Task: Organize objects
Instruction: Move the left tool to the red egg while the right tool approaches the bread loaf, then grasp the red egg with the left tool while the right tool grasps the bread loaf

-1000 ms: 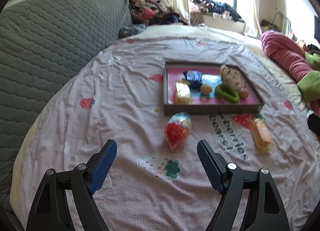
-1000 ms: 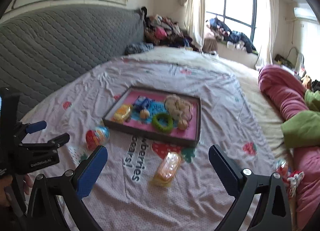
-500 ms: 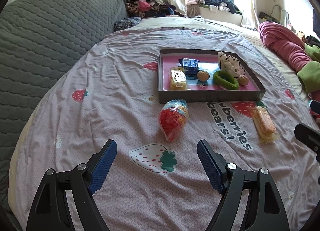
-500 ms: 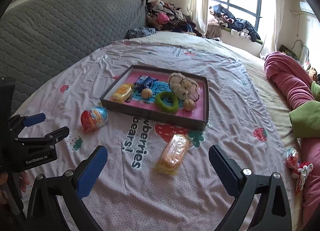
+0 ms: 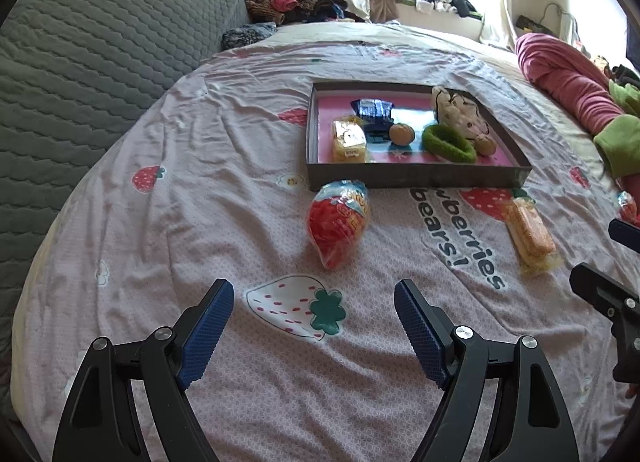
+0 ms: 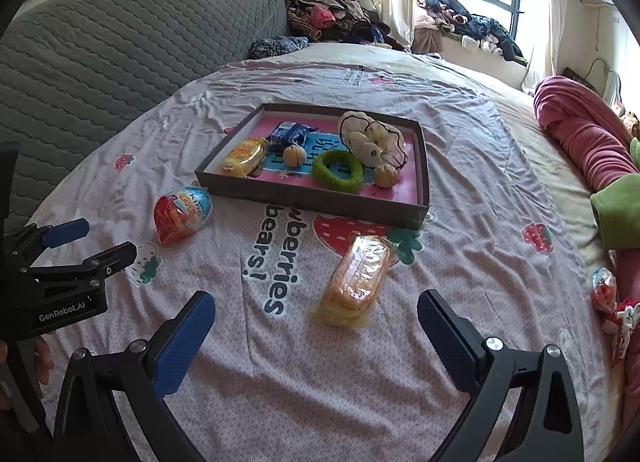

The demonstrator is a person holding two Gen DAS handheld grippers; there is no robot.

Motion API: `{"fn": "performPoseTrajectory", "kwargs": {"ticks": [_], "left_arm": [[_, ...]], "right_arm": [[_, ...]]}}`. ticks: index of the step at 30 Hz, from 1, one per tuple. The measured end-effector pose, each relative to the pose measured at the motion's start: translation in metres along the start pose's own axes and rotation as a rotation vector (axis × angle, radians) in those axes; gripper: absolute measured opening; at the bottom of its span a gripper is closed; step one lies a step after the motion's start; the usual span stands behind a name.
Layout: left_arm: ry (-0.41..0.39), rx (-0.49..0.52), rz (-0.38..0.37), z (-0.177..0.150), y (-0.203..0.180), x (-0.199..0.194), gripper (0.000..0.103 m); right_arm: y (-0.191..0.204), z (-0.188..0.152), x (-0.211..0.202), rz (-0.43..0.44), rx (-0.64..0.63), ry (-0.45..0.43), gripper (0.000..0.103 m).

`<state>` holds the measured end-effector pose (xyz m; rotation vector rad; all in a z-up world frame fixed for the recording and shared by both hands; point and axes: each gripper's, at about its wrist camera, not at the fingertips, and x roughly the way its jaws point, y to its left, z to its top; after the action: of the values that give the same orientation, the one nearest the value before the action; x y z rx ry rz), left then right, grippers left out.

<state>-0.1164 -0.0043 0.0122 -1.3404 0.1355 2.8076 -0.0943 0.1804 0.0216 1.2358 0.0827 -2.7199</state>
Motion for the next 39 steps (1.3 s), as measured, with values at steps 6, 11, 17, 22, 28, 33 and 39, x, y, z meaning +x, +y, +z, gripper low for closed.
{"fn": "performPoseTrajectory", "kwargs": {"ticks": [6,11,17,22,28,33,39], "left_arm": [[0.029,0.012,0.0,-0.003,-0.008,0.015,0.084],[0.03,0.019,0.009,0.002,-0.015,0.029,0.084],[0.017,0.075,0.029,0.011,-0.028,0.047,0.084],[0.03,0.078,0.026,0.017,-0.029,0.059,0.084],[0.033,0.065,0.026,0.024,-0.026,0.071,0.084],[0.047,0.058,0.018,0.028,-0.024,0.083,0.084],[0.053,0.066,0.032,0.032,-0.024,0.097,0.084]], "right_arm": [[-0.01,-0.003,0.013,-0.009,0.042,0.023,0.102],[-0.016,-0.005,0.026,-0.013,0.07,0.04,0.102],[-0.025,-0.006,0.044,-0.019,0.111,0.064,0.102],[-0.029,-0.004,0.057,-0.022,0.125,0.077,0.102],[-0.029,0.001,0.073,-0.017,0.132,0.09,0.102],[-0.024,0.005,0.084,-0.024,0.116,0.096,0.102],[-0.025,0.007,0.097,-0.026,0.118,0.107,0.102]]}}
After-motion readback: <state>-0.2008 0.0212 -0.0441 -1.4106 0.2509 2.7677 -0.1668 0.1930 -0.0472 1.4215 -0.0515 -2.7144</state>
